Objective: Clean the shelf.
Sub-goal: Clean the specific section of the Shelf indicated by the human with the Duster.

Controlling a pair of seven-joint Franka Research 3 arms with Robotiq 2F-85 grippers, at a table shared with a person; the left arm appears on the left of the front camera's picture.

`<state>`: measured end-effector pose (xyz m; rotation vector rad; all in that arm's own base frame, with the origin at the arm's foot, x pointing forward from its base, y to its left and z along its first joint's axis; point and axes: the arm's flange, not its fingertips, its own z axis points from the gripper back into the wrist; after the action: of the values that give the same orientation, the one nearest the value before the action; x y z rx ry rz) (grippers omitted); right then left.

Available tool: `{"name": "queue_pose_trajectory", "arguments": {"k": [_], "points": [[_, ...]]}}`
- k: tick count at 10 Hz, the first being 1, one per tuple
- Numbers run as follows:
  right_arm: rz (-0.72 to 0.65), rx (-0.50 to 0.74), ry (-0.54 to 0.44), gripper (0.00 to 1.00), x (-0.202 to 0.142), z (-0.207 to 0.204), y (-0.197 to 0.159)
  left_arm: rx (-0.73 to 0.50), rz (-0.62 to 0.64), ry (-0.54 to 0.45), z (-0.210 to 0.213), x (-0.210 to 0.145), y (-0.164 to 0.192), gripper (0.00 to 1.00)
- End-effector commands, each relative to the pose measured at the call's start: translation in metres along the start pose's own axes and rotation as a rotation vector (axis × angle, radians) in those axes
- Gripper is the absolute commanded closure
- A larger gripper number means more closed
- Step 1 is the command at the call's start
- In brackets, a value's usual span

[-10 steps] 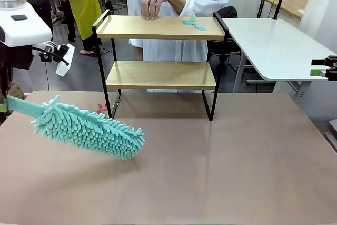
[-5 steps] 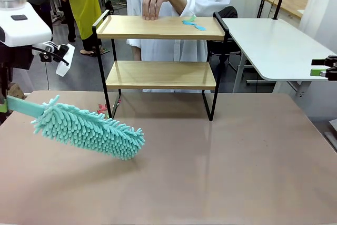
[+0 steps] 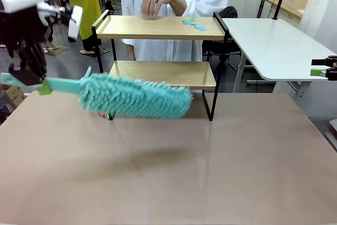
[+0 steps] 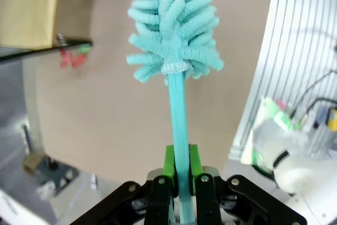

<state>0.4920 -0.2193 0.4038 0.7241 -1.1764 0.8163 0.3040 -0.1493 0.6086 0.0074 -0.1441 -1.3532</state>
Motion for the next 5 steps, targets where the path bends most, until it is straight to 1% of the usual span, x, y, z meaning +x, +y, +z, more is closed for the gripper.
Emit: {"name": "queue_pose_trajectory", "arguments": {"k": [1, 2, 3, 4, 5], "points": [[0.007, 0.002, 0.002, 0.0, 0.003, 0.0, 0.001, -0.026, -0.029, -0.242, 0.021, 0.01, -0.003, 0.87], [0.007, 0.002, 0.002, 0.0, 0.003, 0.0, 0.001, 0.002, -0.009, -0.364, 0.039, 0.028, -0.01, 0.87], [0.007, 0.002, 0.002, 0.0, 0.003, 0.0, 0.001, 0.025, 0.021, -0.452, 0.057, 0.047, -0.016, 0.87], [0.007, 0.002, 0.002, 0.0, 0.003, 0.0, 0.001, 0.039, 0.1, -0.523, 0.075, 0.067, -0.024, 0.87], [0.007, 0.002, 0.002, 0.0, 0.003, 0.0, 0.001, 0.034, 0.213, -0.579, 0.092, 0.087, -0.027, 0.87]]}}
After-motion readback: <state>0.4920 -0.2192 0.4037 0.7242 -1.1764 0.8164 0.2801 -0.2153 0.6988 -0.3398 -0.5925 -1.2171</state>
